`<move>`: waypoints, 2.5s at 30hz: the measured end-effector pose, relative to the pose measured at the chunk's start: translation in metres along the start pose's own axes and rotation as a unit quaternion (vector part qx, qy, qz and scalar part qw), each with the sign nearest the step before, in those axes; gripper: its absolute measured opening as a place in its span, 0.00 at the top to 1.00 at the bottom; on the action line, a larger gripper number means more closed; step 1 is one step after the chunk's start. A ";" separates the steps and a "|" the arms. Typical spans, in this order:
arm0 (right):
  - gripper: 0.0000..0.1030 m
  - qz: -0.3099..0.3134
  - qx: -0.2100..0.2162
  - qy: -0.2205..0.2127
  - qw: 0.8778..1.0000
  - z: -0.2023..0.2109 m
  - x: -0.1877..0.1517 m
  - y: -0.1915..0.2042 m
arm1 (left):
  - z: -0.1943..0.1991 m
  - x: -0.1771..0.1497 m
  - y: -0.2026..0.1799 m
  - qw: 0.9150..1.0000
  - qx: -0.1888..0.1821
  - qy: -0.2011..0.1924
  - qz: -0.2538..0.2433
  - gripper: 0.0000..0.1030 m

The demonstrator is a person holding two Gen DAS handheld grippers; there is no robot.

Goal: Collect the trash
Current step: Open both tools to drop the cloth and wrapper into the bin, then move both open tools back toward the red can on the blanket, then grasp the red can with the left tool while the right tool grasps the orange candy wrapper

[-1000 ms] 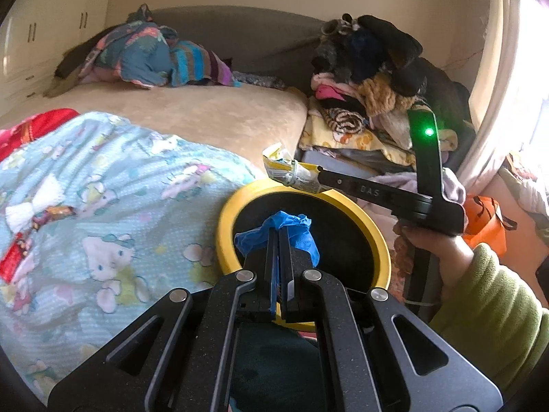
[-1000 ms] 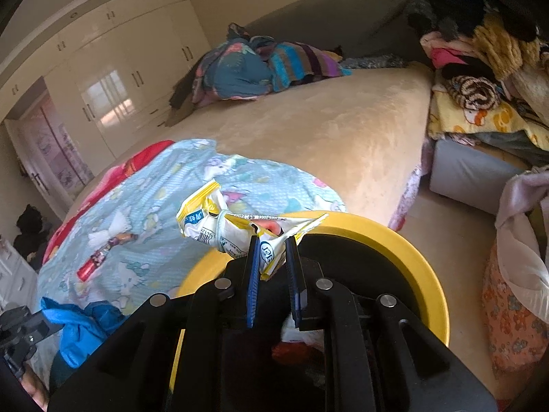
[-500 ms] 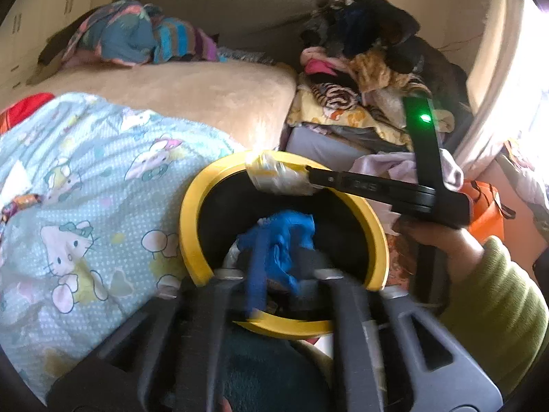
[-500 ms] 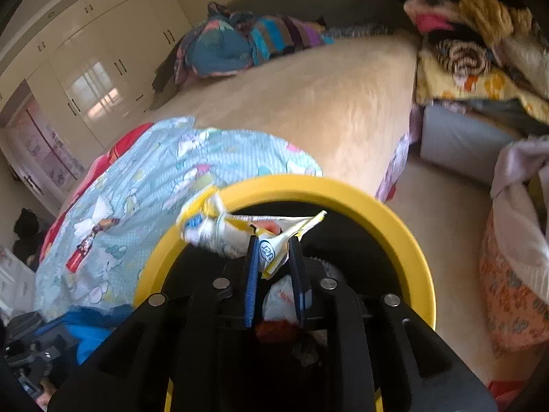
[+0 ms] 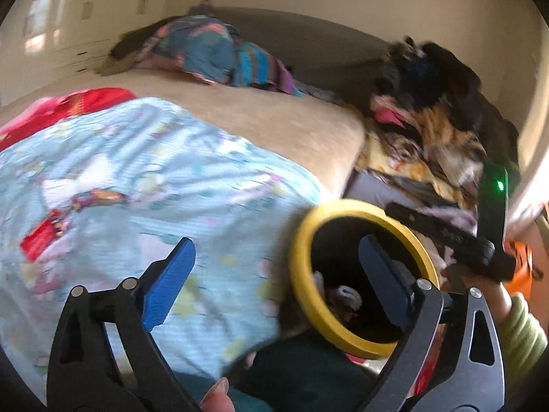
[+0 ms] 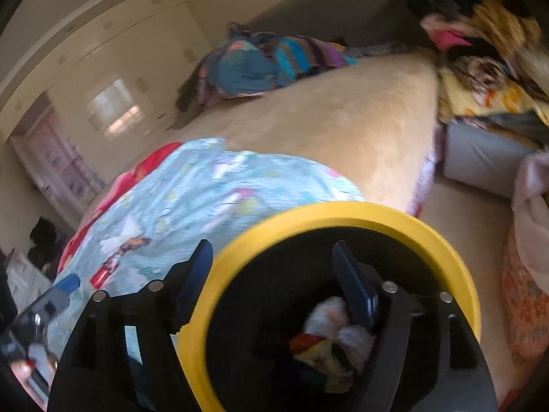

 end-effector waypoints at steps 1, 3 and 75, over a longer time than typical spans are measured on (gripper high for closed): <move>0.28 0.010 0.007 0.003 1.000 -0.004 0.001 0.010 | 0.003 0.003 0.007 1.000 0.002 -0.004 0.010 0.12; 0.28 0.036 0.020 0.011 0.999 -0.015 0.000 0.033 | 0.012 0.010 0.028 0.999 0.012 -0.016 0.034 0.12; 0.84 0.232 0.124 0.114 0.958 -0.179 -0.053 0.246 | -0.036 -0.027 0.318 0.967 0.056 0.041 0.246 0.45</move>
Point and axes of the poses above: each gripper's, at about its wrist camera, not at the fingertips, and z roughly against the way its jaws point, y to its left, x to its top, the point moved 6 cm from there along -z, roughly the way its jaws point
